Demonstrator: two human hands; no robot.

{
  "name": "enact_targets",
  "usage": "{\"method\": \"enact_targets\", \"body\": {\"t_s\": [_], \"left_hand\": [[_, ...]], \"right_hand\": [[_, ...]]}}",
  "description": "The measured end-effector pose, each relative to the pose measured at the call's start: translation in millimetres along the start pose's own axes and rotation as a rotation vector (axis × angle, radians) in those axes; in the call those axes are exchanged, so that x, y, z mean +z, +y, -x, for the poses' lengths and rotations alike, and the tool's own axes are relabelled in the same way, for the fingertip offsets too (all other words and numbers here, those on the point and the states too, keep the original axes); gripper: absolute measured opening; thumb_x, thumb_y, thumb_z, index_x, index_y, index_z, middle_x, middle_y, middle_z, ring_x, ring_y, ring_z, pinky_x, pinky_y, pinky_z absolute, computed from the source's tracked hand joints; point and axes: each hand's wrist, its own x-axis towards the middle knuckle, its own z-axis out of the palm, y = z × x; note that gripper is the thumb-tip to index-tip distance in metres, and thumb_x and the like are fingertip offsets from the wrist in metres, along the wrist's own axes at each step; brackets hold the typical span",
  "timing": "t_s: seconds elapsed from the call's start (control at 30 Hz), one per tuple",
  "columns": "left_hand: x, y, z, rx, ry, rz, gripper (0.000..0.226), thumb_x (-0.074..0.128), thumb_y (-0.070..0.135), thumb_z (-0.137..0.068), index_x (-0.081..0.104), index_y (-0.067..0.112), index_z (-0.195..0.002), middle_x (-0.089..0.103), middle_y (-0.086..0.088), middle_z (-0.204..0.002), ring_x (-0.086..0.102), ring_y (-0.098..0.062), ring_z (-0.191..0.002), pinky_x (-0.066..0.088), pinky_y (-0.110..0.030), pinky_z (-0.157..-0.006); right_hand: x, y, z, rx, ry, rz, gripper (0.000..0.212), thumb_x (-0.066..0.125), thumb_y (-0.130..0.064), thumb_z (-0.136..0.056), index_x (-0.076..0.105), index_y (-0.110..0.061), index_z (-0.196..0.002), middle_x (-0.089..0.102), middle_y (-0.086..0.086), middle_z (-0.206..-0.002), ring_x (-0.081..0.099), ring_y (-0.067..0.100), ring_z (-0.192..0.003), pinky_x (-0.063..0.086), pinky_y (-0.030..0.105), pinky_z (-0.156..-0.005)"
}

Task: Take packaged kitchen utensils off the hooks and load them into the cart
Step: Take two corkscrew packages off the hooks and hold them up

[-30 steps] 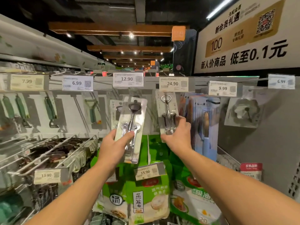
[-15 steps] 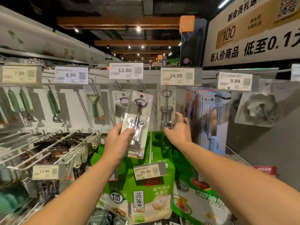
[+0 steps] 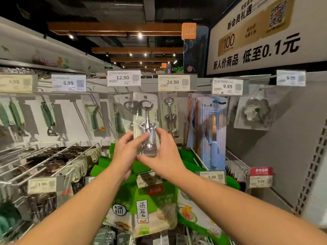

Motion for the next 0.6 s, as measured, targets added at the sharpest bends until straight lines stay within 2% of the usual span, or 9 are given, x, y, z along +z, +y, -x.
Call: {"method": "enact_targets", "body": {"t_s": [0.07, 0.13, 0.17, 0.2, 0.27, 0.33, 0.4, 0.5, 0.6], "left_hand": [[5, -1, 7, 0.001, -0.015, -0.013, 0.091, 0.094, 0.044, -0.070, 0.056, 0.017, -0.148, 0.067, -0.004, -0.140, 0.067, -0.021, -0.123, 0.050, -0.049, -0.111], [11, 0, 14, 0.033, -0.020, -0.055, 0.083, 0.091, 0.040, -0.078, 0.055, 0.016, -0.149, 0.066, 0.000, -0.138, 0.065, -0.020, -0.124, 0.048, -0.046, -0.113], [13, -1, 14, 0.046, -0.014, -0.095, 0.068, 0.088, 0.039, -0.083, 0.061, 0.016, -0.141, 0.067, 0.006, -0.130, 0.065, -0.014, -0.119, 0.049, -0.038, -0.109], [15, 0, 17, 0.063, -0.017, -0.138, 0.048, 0.082, 0.037, -0.089, 0.068, 0.016, -0.129, 0.068, 0.012, -0.117, 0.064, -0.008, -0.108, 0.050, -0.029, -0.098], [16, 3, 20, 0.079, -0.009, -0.223, 0.016, 0.070, 0.033, -0.098, 0.075, 0.018, -0.095, 0.068, 0.014, -0.093, 0.061, -0.007, -0.090, 0.046, -0.025, -0.077], [15, 4, 21, 0.095, 0.016, -0.300, 0.025, 0.064, 0.025, -0.100, 0.073, 0.023, -0.076, 0.070, 0.010, -0.084, 0.063, -0.016, -0.088, 0.049, -0.032, -0.078], [13, 7, 20, 0.096, 0.056, -0.356, 0.023, 0.061, 0.018, -0.099, 0.076, 0.021, -0.081, 0.076, 0.003, -0.093, 0.065, -0.016, -0.088, 0.053, -0.034, -0.079], [3, 9, 17, 0.095, 0.127, -0.409, 0.016, 0.063, 0.016, -0.100, 0.074, 0.017, -0.089, 0.075, 0.000, -0.100, 0.064, -0.016, -0.093, 0.046, -0.030, -0.074], [-10, 13, 14, 0.086, 0.133, -0.391, 0.014, 0.064, 0.014, -0.099, 0.071, 0.014, -0.087, 0.072, -0.002, -0.099, 0.064, -0.023, -0.098, 0.051, -0.039, -0.088]], "right_hand": [[0, -1, 5, 0.042, -0.001, -0.040, 0.105, 0.081, -0.037, -0.079, 0.015, -0.022, -0.160, 0.028, -0.001, -0.159, 0.030, 0.014, -0.146, 0.024, 0.021, -0.110], [-1, -2, 10, 0.074, 0.036, -0.084, 0.104, 0.079, -0.033, -0.078, 0.014, -0.025, -0.159, 0.027, -0.002, -0.160, 0.030, 0.015, -0.146, 0.026, 0.023, -0.110], [-3, -2, 12, 0.082, 0.053, -0.092, 0.103, 0.079, -0.032, -0.078, 0.013, -0.026, -0.158, 0.026, -0.002, -0.158, 0.030, 0.015, -0.145, 0.026, 0.024, -0.109], [-5, -2, 14, 0.078, 0.067, -0.090, 0.102, 0.078, -0.030, -0.079, 0.013, -0.027, -0.158, 0.026, -0.002, -0.157, 0.030, 0.015, -0.144, 0.025, 0.024, -0.110], [-12, -1, 18, 0.059, 0.087, -0.071, 0.100, 0.076, -0.026, -0.078, 0.015, -0.027, -0.157, 0.027, -0.003, -0.154, 0.031, 0.013, -0.142, 0.024, 0.023, -0.112], [-21, 2, 21, 0.043, 0.106, -0.042, 0.098, 0.077, -0.023, -0.077, 0.018, -0.028, -0.155, 0.030, -0.004, -0.149, 0.034, 0.008, -0.134, 0.027, 0.023, -0.112], [-30, 5, 25, 0.039, 0.126, -0.012, 0.096, 0.078, -0.022, -0.076, 0.019, -0.029, -0.153, 0.031, -0.005, -0.146, 0.033, 0.003, -0.127, 0.030, 0.023, -0.110], [-43, 14, 29, 0.049, 0.153, 0.014, 0.093, 0.078, -0.021, -0.076, 0.023, -0.027, -0.150, 0.032, -0.005, -0.143, 0.035, 0.005, -0.129, 0.033, 0.028, -0.115], [-52, 20, 34, 0.039, 0.149, 0.036, 0.088, 0.078, -0.021, -0.076, 0.026, -0.028, -0.148, 0.035, -0.006, -0.138, 0.039, 0.007, -0.126, 0.038, 0.032, -0.113]]}}
